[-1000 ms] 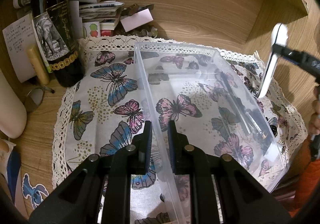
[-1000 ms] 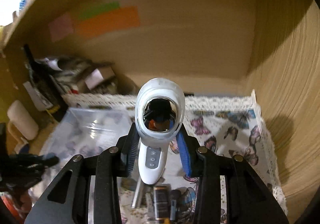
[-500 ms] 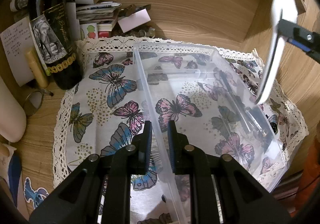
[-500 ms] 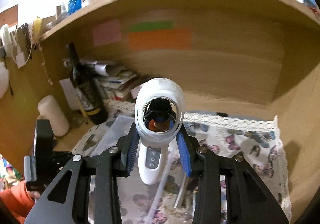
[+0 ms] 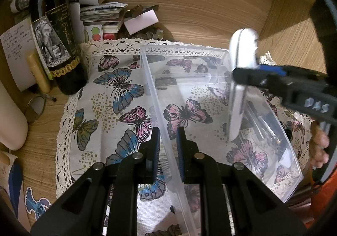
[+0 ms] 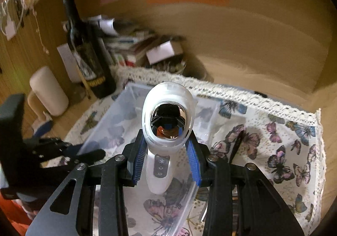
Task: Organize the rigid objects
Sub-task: 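Carry the white device with the right gripper into the clear tray and release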
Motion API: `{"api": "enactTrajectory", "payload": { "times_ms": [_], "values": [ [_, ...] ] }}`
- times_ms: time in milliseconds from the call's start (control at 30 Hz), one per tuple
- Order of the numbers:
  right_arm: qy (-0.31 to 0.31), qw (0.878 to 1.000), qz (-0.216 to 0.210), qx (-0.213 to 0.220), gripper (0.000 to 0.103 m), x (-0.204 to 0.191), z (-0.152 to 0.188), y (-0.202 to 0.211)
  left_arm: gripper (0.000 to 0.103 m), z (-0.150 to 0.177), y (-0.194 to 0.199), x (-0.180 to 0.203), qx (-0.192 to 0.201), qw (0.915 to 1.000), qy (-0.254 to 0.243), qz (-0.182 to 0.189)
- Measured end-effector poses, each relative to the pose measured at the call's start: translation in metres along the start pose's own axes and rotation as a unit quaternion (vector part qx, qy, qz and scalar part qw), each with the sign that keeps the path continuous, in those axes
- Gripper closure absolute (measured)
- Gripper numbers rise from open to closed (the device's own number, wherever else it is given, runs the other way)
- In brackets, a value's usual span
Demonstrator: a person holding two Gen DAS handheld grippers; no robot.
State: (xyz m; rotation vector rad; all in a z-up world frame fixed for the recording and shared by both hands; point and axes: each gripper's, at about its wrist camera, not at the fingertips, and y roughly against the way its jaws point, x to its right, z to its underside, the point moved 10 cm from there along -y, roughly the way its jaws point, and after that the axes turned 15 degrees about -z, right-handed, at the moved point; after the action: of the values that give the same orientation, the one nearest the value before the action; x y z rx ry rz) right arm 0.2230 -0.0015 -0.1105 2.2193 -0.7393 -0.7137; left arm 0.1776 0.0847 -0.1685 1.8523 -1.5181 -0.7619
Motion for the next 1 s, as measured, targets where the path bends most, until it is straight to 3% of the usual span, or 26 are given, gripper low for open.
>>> {"api": "enactTrajectory", "payload": {
  "times_ms": [500, 700, 1000],
  "values": [
    [-0.016, 0.998, 0.005, -0.063, 0.065, 0.017, 0.014, -0.036, 0.087, -0.001, -0.001, -0.001, 0.002, 1.0, -0.003, -0.001],
    [-0.008, 1.0, 0.012, -0.024, 0.065, 0.014, 0.002, -0.009, 0.087, -0.001, -0.003, -0.001, 0.0, 1.0, -0.004, -0.003],
    [-0.012, 0.997, 0.069, 0.033, 0.065, 0.036, 0.004, 0.058, 0.087, -0.001, -0.004, -0.001, -0.001, 1.0, -0.003, -0.003]
  ]
}}
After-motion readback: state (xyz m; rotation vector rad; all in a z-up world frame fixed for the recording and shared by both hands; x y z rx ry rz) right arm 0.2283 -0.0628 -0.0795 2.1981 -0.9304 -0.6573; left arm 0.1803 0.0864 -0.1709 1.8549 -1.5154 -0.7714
